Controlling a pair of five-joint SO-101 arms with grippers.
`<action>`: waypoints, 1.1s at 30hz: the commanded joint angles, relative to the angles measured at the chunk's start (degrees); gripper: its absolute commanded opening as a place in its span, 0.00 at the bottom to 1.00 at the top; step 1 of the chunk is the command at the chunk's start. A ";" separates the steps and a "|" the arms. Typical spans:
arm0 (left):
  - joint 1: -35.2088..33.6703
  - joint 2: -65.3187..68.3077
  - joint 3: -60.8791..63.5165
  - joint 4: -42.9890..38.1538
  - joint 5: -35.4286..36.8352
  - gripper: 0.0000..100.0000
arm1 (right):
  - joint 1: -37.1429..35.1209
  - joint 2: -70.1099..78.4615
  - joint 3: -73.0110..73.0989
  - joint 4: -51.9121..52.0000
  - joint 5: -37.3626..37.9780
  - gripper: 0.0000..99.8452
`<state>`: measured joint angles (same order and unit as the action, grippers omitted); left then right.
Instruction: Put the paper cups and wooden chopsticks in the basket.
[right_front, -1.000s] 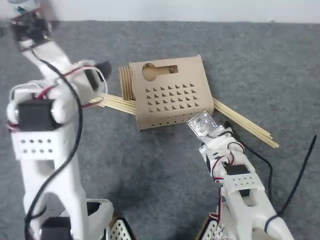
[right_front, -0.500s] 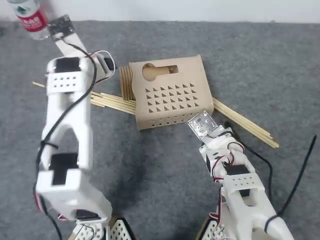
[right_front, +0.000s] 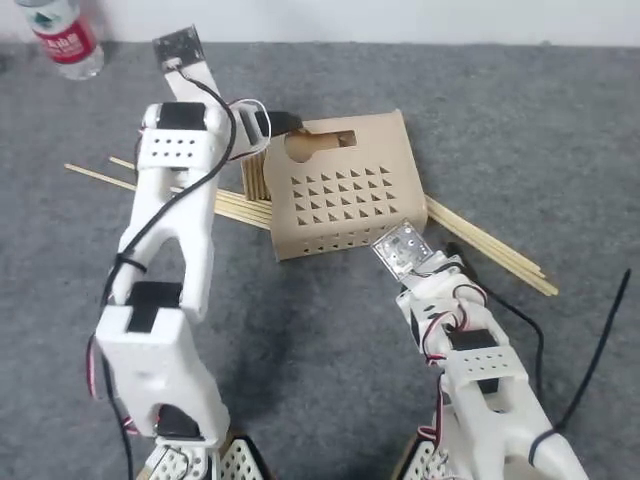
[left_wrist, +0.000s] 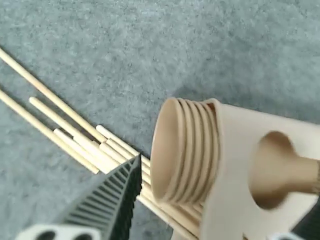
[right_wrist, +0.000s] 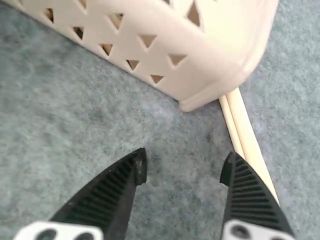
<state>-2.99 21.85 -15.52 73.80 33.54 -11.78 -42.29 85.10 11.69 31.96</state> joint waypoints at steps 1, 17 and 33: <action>0.18 3.08 -2.42 -3.52 0.62 0.49 | -0.22 -0.84 -0.18 -1.01 0.62 0.25; 4.13 13.19 -8.13 -6.24 0.62 0.49 | -0.22 -0.84 -0.18 -1.01 0.62 0.25; 7.91 14.15 -10.07 -5.89 0.62 0.43 | -0.22 -0.84 -0.18 -1.01 0.62 0.25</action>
<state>2.37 36.88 -22.81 68.62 33.54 -11.78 -42.29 85.10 11.69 31.96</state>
